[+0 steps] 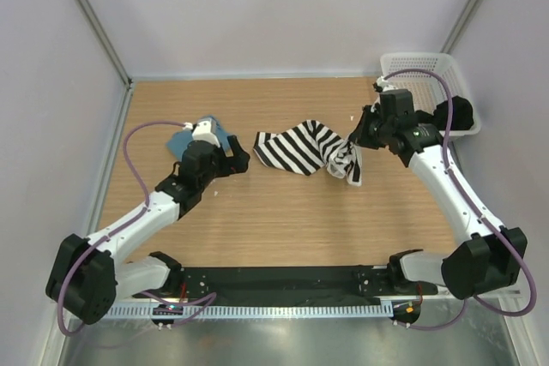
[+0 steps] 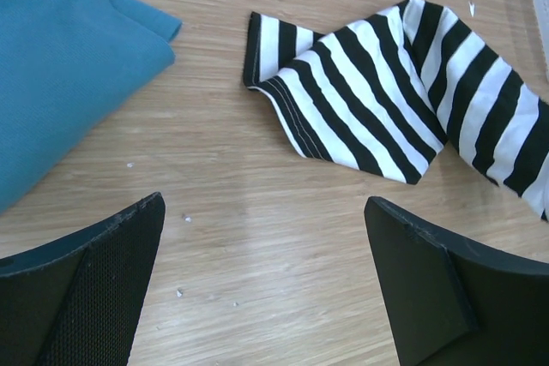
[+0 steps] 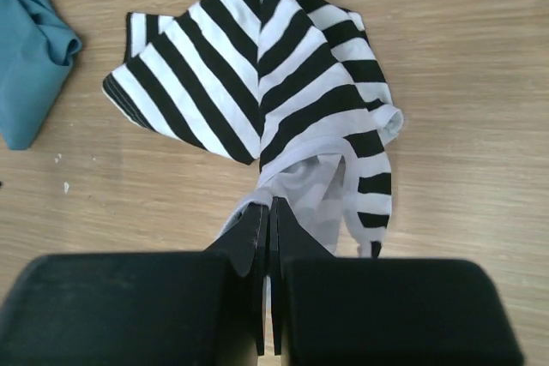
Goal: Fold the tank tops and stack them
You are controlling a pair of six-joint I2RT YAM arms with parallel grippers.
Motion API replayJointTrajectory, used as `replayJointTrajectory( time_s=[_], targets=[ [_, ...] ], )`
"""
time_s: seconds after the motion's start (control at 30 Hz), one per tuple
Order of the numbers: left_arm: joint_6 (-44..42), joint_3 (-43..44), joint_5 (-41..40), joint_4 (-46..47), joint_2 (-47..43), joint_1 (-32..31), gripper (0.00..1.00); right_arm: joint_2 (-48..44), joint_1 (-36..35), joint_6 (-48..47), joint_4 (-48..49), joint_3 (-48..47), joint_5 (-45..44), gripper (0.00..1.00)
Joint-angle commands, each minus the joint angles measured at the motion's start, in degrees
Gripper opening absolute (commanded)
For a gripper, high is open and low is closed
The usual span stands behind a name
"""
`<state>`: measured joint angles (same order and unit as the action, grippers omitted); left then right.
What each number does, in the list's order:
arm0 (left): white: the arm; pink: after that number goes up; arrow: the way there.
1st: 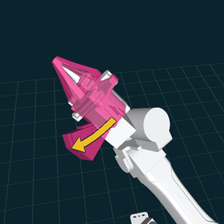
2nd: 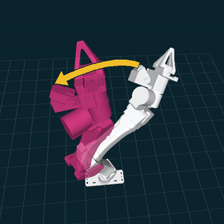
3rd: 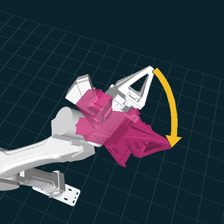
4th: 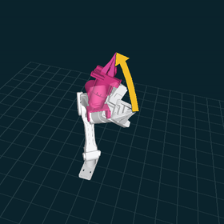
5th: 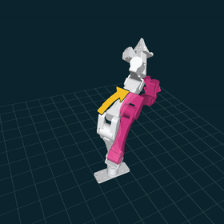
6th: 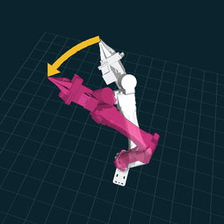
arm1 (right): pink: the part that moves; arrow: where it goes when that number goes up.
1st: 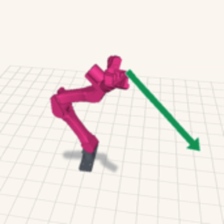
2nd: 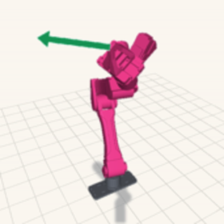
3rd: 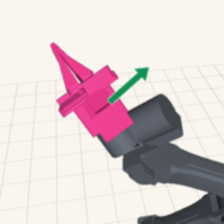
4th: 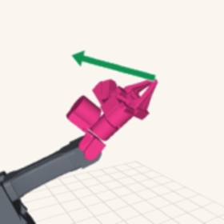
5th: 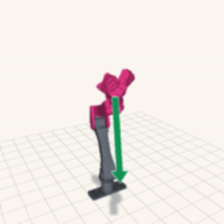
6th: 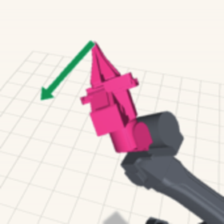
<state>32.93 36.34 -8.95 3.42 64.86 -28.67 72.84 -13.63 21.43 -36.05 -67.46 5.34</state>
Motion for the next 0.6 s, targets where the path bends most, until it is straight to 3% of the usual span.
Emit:
replayJointTrajectory(
  time_s=[0.0, 0.17, 0.4, 0.5, 0.57],
  targets=[
    [-1.7, 2.7, 6.2, 4.2, 1.8, -1.1, 1.0, -5.9, 0.0, -2.0, 3.9, -2.3, 3.4, 0.02],
    [-0.3, 5.7, 12.2, 5.2, 4.2, -3.5, 1.0, -7.6, 0.0, -2.3, 0.2, -2.2, 4.5, 0.02],
    [-0.8, 13.0, 9.5, -1.0, 8.5, -7.4, 0.99, -19.3, 0.3, 9.6, -6.8, 10.2, -22.5, 0.05],
    [0.0, 16.1, 4.2, -7.4, 12.1, -7.5, 1.0, -25.6, 0.7, 16.7, -9.6, 15.9, -32.9, 0.18],
    [0.2, 17.2, 3.2, -10.4, 14.5, -7.5, 0.99, -30.1, 0.9, 19.1, -10.8, 17.6, -38.3, 0.43]
  ],
)
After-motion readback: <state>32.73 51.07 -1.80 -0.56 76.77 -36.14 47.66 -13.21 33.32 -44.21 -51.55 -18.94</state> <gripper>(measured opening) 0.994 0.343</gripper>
